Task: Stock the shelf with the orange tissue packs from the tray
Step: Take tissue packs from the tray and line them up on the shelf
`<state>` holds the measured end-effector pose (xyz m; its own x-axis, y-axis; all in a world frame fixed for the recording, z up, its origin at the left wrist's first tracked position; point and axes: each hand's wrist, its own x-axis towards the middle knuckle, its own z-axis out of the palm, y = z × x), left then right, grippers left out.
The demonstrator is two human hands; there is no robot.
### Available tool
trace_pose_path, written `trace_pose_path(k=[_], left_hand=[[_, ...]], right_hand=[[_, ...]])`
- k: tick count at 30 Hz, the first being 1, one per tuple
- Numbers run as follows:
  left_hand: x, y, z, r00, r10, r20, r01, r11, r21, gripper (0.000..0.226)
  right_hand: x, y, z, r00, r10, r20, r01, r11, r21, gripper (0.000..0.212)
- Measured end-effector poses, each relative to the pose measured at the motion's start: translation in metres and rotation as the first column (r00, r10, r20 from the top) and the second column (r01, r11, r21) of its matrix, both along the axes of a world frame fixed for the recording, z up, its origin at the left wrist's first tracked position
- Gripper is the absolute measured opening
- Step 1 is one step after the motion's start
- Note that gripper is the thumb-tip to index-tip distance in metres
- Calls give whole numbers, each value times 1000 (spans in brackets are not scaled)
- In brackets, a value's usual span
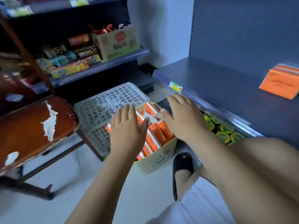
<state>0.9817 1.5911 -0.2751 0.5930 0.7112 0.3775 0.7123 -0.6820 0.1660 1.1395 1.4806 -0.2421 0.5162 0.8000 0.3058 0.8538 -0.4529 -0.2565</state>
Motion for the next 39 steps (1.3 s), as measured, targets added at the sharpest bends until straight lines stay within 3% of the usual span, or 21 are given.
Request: trace_pose_path(k=[8, 13, 16, 19, 21, 23, 25, 28, 31, 33, 34, 35, 37, 39], left_hand=[[-17, 51, -63, 991, 100, -85, -114, 978, -177, 77], [-10, 86, -98, 974, 148, -170, -190, 943, -273, 68], [-3, 105, -110, 963, 164, -213, -227, 919, -321, 59], [1, 121, -117, 968, 86, -234, -160, 934, -320, 53], [2, 130, -121, 970, 7, -242, -75, 959, -274, 64], [5, 138, -123, 957, -43, -287, -24, 974, -224, 78], [8, 148, -127, 932, -78, -354, 15, 984, -178, 86], [13, 164, -127, 925, -74, -372, 42, 995, -94, 72], [19, 179, -118, 937, -86, -340, 66, 995, -68, 44], [23, 189, -106, 945, -137, -296, 105, 987, -121, 31], [25, 190, -95, 958, -163, -236, 120, 975, -185, 33], [27, 188, -82, 977, -160, -140, 118, 955, -273, 38], [32, 181, -62, 995, -50, 85, 84, 879, -469, 33], [39, 171, -45, 960, 62, 271, 123, 780, -614, 31]], right_hand=[[-2, 46, -65, 966, -34, -257, -35, 965, -259, 45], [-12, 73, -96, 927, -65, -370, -149, 840, -521, 45], [-18, 90, -117, 932, -75, -354, -149, 812, -564, 50], [-21, 103, -133, 928, -131, -350, -119, 785, -608, 69], [-20, 106, -142, 934, -160, -319, -92, 757, -647, 77], [-16, 107, -149, 927, -203, -314, -63, 742, -667, 64], [-12, 107, -156, 882, -282, -378, -14, 785, -619, 36], [-7, 111, -158, 830, -393, -396, 136, 831, -539, 19], [-2, 114, -154, 735, -484, -475, 218, 832, -510, 7], [0, 118, -151, 608, -506, -612, 288, 859, -424, 6], [1, 119, -144, 538, -493, -684, 356, 868, -346, 1], [3, 122, -138, 484, -471, -737, 446, 858, -255, 11], [11, 126, -120, 417, -440, -795, 568, 809, -150, 32], [24, 127, -100, 329, -408, -852, 640, 759, -116, 37]])
